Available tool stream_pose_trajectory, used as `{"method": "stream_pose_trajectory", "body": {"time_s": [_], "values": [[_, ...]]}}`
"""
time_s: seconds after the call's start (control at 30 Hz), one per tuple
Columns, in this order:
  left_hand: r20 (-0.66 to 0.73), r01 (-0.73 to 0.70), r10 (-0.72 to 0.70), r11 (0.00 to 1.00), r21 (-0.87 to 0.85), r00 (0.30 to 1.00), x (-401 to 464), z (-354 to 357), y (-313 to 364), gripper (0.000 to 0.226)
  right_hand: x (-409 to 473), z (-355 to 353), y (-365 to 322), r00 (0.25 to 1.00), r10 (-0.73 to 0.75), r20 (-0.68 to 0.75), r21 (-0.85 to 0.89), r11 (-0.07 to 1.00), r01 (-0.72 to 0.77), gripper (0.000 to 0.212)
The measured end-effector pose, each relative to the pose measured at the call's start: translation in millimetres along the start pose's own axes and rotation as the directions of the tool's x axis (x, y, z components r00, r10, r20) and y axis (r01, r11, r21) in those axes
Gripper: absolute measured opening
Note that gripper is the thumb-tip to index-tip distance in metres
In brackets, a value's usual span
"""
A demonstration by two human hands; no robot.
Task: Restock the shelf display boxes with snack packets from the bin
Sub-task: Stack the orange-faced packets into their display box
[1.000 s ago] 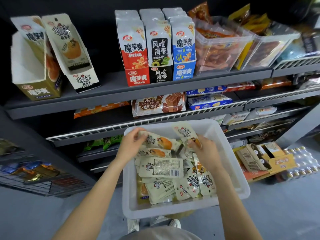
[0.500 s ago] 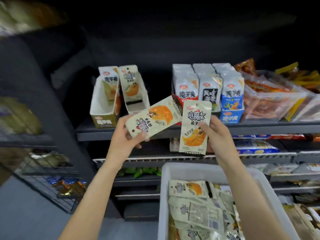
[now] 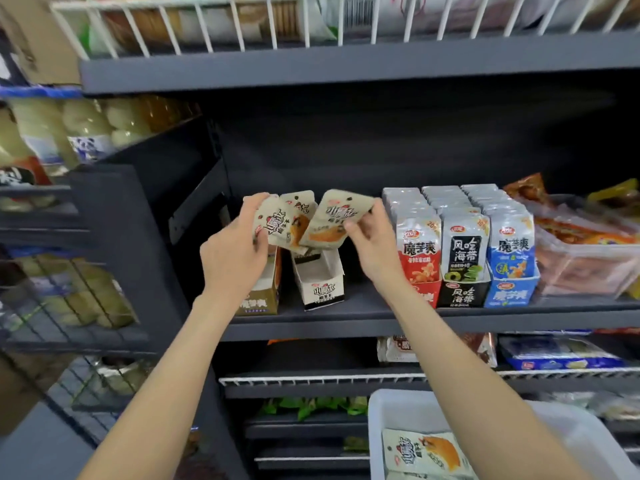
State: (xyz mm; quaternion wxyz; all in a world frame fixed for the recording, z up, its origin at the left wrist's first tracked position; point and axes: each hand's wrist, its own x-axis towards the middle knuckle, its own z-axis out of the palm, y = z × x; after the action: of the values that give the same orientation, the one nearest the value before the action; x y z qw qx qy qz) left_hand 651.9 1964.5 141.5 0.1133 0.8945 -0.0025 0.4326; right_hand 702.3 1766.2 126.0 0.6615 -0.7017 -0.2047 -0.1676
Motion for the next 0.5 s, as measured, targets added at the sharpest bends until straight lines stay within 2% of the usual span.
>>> {"method": "stream_pose_trajectory", "body": {"time_s": [0.07,0.17,0.27,0.4,0.5], "values": [[0.039,0.028,-0.028,1.0,-0.007,0.999,12.3,10.5,-0.7,0.042,1.4,7.6,14.6,0.999,0.018,0.042,-0.102,0.995,-0.014,0.017],[0.174,0.092,-0.082,0.995,-0.048,0.981,34.5,27.8,0.6,0.034,2.7,14.3,31.2,0.995,0.072,0.063,-0.335,0.941,-0.047,0.017],[0.258,0.038,-0.015,0.996,-0.085,0.966,46.2,42.6,1.4,0.035,1.9,12.6,38.7,0.997,0.077,0.025,-0.539,0.841,-0.051,0.026],[0.185,0.016,0.013,0.988,-0.156,0.983,53.0,51.2,-3.1,0.034,-8.7,4.6,42.8,0.998,0.0,0.056,-0.65,0.759,0.037,0.022],[0.087,-0.037,0.054,0.983,-0.181,0.995,54.7,49.8,-1.1,0.032,-17.0,-0.1,38.4,0.993,-0.024,0.117,-0.651,0.753,0.095,0.02]]}}
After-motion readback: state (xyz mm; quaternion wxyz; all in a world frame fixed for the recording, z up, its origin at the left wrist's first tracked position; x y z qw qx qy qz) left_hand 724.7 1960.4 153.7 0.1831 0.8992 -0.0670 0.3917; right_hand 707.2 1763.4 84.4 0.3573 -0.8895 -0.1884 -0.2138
